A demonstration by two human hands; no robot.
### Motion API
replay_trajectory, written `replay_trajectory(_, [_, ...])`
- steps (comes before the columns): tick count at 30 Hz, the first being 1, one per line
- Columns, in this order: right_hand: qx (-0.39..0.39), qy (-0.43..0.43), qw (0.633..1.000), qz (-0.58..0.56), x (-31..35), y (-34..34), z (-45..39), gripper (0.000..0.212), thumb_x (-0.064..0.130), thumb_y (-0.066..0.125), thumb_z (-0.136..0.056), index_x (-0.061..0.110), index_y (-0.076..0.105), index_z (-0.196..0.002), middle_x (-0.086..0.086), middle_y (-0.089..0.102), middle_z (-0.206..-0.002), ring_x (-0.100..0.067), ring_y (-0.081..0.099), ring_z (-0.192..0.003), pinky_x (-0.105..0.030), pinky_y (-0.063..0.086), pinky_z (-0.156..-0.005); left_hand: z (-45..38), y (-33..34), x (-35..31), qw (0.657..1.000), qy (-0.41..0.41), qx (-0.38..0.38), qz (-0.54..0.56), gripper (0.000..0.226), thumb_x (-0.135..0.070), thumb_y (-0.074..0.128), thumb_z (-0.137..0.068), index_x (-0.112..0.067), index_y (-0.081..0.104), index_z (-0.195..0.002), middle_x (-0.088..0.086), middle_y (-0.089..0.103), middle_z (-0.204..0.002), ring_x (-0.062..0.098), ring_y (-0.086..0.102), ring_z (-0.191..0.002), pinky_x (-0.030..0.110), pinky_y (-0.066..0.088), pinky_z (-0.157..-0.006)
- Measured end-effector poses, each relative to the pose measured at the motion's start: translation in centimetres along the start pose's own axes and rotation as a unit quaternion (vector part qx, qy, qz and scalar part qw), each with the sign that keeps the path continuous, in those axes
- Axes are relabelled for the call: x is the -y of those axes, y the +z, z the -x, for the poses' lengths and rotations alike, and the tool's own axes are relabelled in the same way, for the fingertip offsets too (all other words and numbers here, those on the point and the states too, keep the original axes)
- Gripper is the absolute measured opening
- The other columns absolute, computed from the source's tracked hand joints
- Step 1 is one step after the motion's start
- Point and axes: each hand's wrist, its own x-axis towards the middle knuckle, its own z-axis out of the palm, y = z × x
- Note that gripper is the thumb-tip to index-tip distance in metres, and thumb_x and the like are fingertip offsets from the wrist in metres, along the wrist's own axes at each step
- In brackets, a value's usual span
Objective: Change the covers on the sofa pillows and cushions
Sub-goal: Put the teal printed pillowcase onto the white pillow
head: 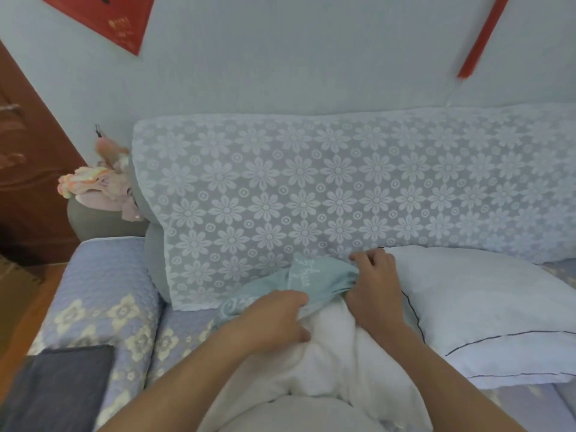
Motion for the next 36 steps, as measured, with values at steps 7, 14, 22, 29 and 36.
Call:
replay_trajectory(7, [0.045, 0.084, 0.995, -0.002, -1.4, -0.7, 7.0, 0.053, -0.003, 0.079, -0.048, 0.021, 0.041, -0.076, 0.005, 0.046, -0.066, -0.03, 0.054, -0.055, -0.027, 0.03, -0.049, 2.7, 3.8, 1.1, 0.984, 0.11, -0.127, 0.06, 0.014, -0.029, 0.061, -0.09, -0.029, 0.052, -0.079, -0.013, 0.051, -0.095, 0.008, 0.051, -0.094, 0.023, 0.039, -0.08])
replay_trajectory(14, [-0.023, 0.13, 0.991, -0.006, 1.9, 1.1, -0.1, 0.017, 0.01, 0.06, -0.078, 0.01, 0.057, -0.094, -0.01, 0.055, -0.088, -0.034, 0.054, -0.082, -0.041, 0.041, -0.067, -0.7, 1.4, -1.6, 0.943, 0.096, -0.308, 0.084, 0.016, -0.037, 0.056, -0.092, -0.027, 0.048, -0.083, -0.009, 0.051, -0.058, 0.012, 0.049, -0.053, 0.032, 0.042, -0.052])
replay_trajectory(22, [-0.075, -0.032, 0.995, -0.063, 7.0, 0.2, 0.0, 0.043, 0.011, 0.071, -0.071, 0.016, 0.054, -0.11, -0.005, 0.052, -0.1, -0.028, 0.049, -0.088, -0.041, 0.038, -0.076, -4.9, -1.1, 1.1, 0.925, -0.006, -0.372, -0.073, 0.051, -0.023, 0.065, -0.089, -0.024, 0.049, -0.138, 0.006, 0.057, -0.123, 0.03, 0.057, -0.112, 0.039, 0.049, -0.083])
replay_trajectory(29, [-0.109, 0.043, 0.993, 0.008, 5.4, 1.1, -1.2, 0.036, -0.003, 0.069, -0.072, 0.015, 0.054, -0.1, -0.004, 0.049, -0.092, -0.026, 0.046, -0.085, -0.038, 0.035, -0.074, -1.8, 0.4, 2.2, 0.852, 0.137, -0.493, -0.105, 0.033, -0.003, 0.048, -0.074, -0.014, 0.052, -0.104, 0.008, 0.062, -0.093, 0.022, 0.058, -0.066, 0.03, 0.042, -0.043])
replay_trajectory(36, [-0.062, 0.006, 0.993, -0.102, 6.1, 1.3, -1.5, 0.024, 0.007, 0.057, -0.071, 0.02, 0.053, -0.091, 0.001, 0.054, -0.086, -0.022, 0.047, -0.079, -0.037, 0.038, -0.067, -3.1, 1.7, 2.8, 0.922, 0.05, -0.383, -0.032, 0.02, -0.018, 0.058, -0.077, -0.022, 0.061, -0.096, -0.006, 0.059, -0.086, 0.017, 0.056, -0.073, 0.032, 0.046, -0.059])
